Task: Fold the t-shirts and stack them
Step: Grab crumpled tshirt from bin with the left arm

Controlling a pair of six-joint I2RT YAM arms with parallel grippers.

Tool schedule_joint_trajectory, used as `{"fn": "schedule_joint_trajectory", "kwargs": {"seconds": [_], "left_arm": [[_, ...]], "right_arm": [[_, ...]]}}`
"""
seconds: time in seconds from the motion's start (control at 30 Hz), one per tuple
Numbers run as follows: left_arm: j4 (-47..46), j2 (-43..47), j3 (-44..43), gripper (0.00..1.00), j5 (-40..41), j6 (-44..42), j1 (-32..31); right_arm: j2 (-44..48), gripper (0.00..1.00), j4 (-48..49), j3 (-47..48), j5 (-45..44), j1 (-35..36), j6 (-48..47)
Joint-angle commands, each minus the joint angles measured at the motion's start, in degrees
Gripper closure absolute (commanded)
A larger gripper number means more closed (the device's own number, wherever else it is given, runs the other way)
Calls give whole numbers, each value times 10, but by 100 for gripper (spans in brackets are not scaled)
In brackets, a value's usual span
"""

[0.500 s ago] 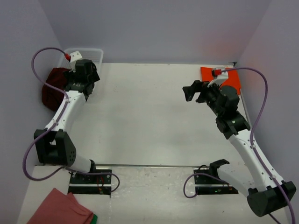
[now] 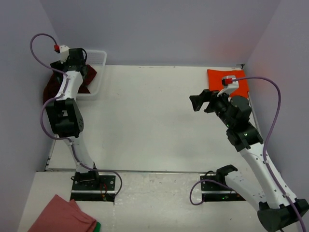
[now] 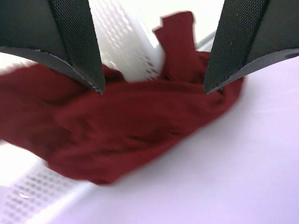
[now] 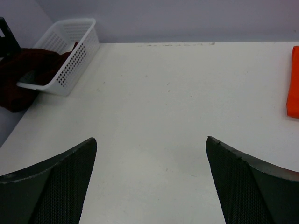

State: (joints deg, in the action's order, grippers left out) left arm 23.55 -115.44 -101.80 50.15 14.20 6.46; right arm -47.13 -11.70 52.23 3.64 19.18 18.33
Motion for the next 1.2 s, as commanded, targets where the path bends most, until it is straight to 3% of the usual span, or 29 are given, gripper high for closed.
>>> {"fn": "schedule_joint_trajectory", "kwargs": {"seconds": [0.0, 0.17, 0.27, 0.63, 0.73, 0.83, 0.87, 0.97, 1.17], "left_arm": [[29, -18, -55, 13, 63, -14, 13], [26, -40, -60, 10, 70, -27, 16], [62, -61, -95, 8, 26, -5, 28], [134, -134, -177, 9, 10, 43, 70], [142, -152, -184, 13, 14, 47, 71], [143, -158, -187, 49, 14, 47, 71], [143, -158, -189, 71, 12, 47, 70], [149, -153, -194, 100, 7, 52, 71], [164, -95, -233, 100, -35, 57, 52]], "right_arm": [[0, 1, 10, 1, 26, 11, 22], [20, 1, -2, 1, 12, 80, 21], [31, 1, -39, 23, -19, 115, 4], [82, 1, -126, 38, -64, 124, -15], [83, 1, -125, 33, -68, 123, -19], [76, 1, -117, 28, -66, 124, -18], [74, 1, -113, 24, -61, 123, -17], [69, 1, -104, 17, -59, 124, -15], [54, 1, -91, 5, -48, 124, -9]]}}
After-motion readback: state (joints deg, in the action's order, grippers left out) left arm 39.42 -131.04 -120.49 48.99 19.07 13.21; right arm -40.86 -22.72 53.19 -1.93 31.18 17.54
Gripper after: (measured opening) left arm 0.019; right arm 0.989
